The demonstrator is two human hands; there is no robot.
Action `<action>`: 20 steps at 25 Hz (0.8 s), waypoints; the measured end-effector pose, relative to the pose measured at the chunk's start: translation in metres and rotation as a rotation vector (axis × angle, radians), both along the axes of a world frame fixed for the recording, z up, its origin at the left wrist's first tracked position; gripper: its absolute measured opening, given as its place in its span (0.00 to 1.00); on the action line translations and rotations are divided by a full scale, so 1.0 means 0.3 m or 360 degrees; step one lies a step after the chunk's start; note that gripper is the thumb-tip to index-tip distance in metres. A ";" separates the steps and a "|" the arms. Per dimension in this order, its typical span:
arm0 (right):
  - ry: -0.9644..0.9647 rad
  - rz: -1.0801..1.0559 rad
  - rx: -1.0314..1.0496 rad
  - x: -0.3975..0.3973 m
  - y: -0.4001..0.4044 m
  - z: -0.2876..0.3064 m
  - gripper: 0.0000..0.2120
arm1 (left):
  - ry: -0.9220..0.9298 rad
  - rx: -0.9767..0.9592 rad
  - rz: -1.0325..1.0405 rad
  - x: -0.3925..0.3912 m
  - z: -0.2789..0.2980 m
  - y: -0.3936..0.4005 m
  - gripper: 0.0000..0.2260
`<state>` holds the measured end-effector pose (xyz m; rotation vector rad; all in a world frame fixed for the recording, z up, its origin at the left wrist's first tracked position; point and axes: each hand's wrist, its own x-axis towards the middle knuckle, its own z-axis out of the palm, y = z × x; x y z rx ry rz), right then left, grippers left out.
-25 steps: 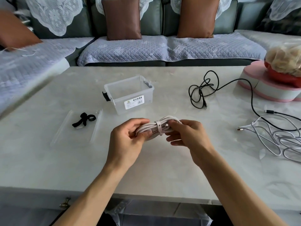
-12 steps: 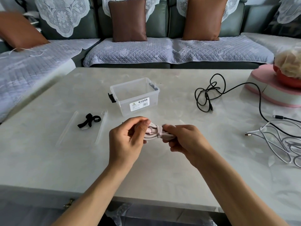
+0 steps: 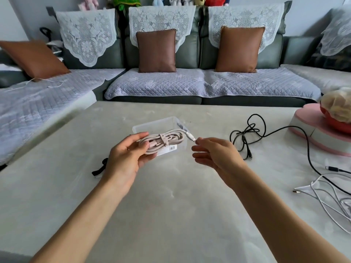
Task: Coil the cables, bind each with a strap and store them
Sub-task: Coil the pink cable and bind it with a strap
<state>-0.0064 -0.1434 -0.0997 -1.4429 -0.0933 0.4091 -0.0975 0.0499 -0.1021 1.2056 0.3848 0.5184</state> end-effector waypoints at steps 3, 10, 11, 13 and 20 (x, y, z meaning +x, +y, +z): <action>-0.0191 -0.0058 -0.0147 0.079 0.065 0.012 0.05 | 0.0079 0.0112 0.0062 0.113 0.066 0.087 0.09; -0.0547 -0.0312 -0.0429 0.256 0.194 -0.120 0.12 | 0.0647 0.0289 -0.0003 0.401 0.080 0.196 0.08; -0.0579 -0.0293 -0.0416 0.265 0.204 -0.143 0.15 | 0.0697 0.0306 -0.0008 0.421 0.061 0.198 0.08; -0.0623 -0.0234 -0.0323 0.271 0.217 -0.197 0.16 | 0.0809 0.0486 0.0008 0.455 0.021 0.195 0.10; -0.0817 -0.0022 -0.0250 0.271 0.188 -0.299 0.12 | 0.1643 0.2794 -0.0165 0.485 0.051 0.169 0.12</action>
